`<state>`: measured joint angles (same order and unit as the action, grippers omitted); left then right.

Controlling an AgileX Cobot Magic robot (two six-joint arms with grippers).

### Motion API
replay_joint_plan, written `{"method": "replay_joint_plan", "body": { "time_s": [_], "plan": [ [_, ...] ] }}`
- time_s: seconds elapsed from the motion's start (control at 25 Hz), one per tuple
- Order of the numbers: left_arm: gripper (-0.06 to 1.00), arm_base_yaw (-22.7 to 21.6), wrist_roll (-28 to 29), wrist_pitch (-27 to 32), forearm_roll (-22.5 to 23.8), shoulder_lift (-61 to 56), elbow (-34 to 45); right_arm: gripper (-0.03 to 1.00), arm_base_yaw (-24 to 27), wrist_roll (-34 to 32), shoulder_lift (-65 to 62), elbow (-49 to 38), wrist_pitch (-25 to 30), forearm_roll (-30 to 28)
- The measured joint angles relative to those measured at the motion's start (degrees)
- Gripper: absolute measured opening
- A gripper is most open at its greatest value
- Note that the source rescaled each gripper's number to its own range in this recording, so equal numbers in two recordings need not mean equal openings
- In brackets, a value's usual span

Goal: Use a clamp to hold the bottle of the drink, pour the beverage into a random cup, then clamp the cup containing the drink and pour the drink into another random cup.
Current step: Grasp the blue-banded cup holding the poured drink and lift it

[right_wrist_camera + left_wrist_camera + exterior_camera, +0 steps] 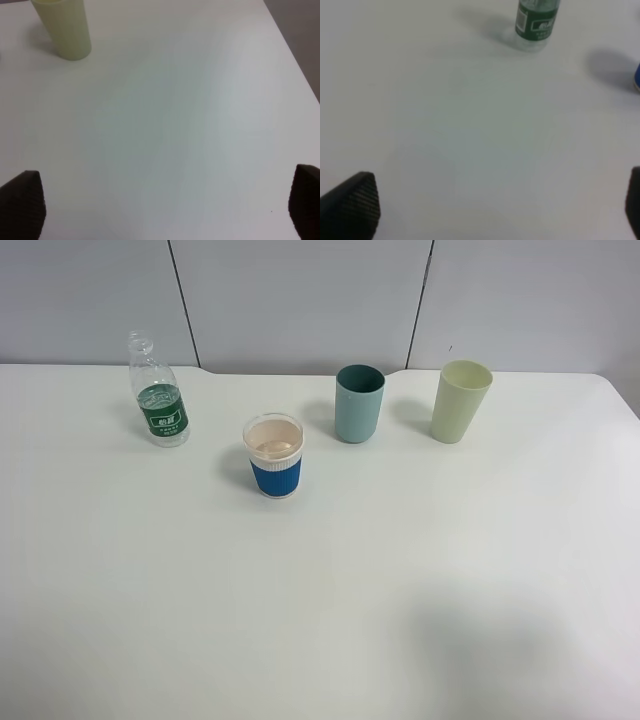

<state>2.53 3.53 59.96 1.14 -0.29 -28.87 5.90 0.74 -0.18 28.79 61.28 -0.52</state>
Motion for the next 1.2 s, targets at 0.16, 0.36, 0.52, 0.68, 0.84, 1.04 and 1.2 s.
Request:
{"method": "replay_joint_plan", "body": {
  "time_s": [0.16, 0.36, 0.52, 0.68, 0.84, 1.04, 1.2],
  "plan": [
    [1.0, 0.21, 0.0, 0.0, -0.05, 0.0, 0.0, 0.93, 0.0, 0.0, 0.0, 0.0, 0.0, 0.0],
    [1.0, 0.21, 0.0, 0.0, -0.05, 0.0, 0.0, 0.93, 0.0, 0.0, 0.0, 0.0, 0.0, 0.0],
    [1.0, -1.22, -0.12, 0.0, -0.05, 0.0, 0.0, 0.93, 0.0, 0.0, 0.0, 0.0, 0.0, 0.0],
    [1.0, -3.34, -0.18, 0.0, -0.05, 0.0, 0.0, 0.93, 0.0, 0.0, 0.0, 0.0, 0.0, 0.0],
    [1.0, -3.58, -0.48, 0.0, -0.05, 0.0, 0.0, 0.93, 0.0, 0.0, 0.0, 0.0, 0.0, 0.0],
    [1.0, -3.58, -0.66, 0.0, 0.0, 0.0, 0.0, 0.93, 0.0, 0.0, 0.0, 0.0, 0.0, 0.0],
    [1.0, -3.58, -0.66, 0.0, 0.0, 0.0, 0.0, 0.93, 0.0, 0.0, 0.0, 0.0, 0.0, 0.0]
  ]
}}
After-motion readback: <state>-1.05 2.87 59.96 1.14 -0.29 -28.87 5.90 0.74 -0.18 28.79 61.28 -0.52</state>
